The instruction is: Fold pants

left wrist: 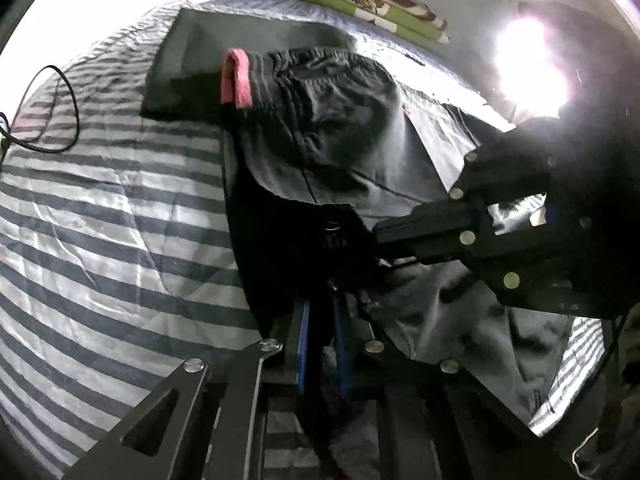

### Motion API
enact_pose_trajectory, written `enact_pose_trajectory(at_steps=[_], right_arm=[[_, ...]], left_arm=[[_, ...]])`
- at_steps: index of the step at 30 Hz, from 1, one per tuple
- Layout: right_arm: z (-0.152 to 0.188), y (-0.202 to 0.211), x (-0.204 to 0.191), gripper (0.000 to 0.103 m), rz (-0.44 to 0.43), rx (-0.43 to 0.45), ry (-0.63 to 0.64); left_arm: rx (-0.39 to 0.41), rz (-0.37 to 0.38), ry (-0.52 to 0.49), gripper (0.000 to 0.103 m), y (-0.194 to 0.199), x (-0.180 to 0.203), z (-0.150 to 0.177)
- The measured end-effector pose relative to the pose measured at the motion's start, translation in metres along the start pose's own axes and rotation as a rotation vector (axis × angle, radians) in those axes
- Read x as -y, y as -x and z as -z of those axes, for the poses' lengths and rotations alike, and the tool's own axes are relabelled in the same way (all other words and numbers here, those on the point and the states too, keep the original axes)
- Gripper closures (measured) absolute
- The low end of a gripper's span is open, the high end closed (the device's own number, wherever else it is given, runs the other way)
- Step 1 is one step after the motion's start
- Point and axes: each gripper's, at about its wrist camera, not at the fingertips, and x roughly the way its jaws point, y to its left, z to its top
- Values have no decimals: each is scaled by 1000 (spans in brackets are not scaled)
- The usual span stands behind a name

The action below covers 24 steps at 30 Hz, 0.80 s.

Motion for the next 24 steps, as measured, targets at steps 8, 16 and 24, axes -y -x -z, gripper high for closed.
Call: enact_pose_trajectory(at_steps=[8,16,24], right_arm=[[-1,8,7,103,-6,9,-7],[2,-12,-12,103,-25,-46,49],[1,-20,-24,103,-25,-106,110]], left_arm=[[-2,-52,4,92,-15,3,-17],[22,-87,67,88,1,-15,-12],[36,152,147,88,12,-19,-13]])
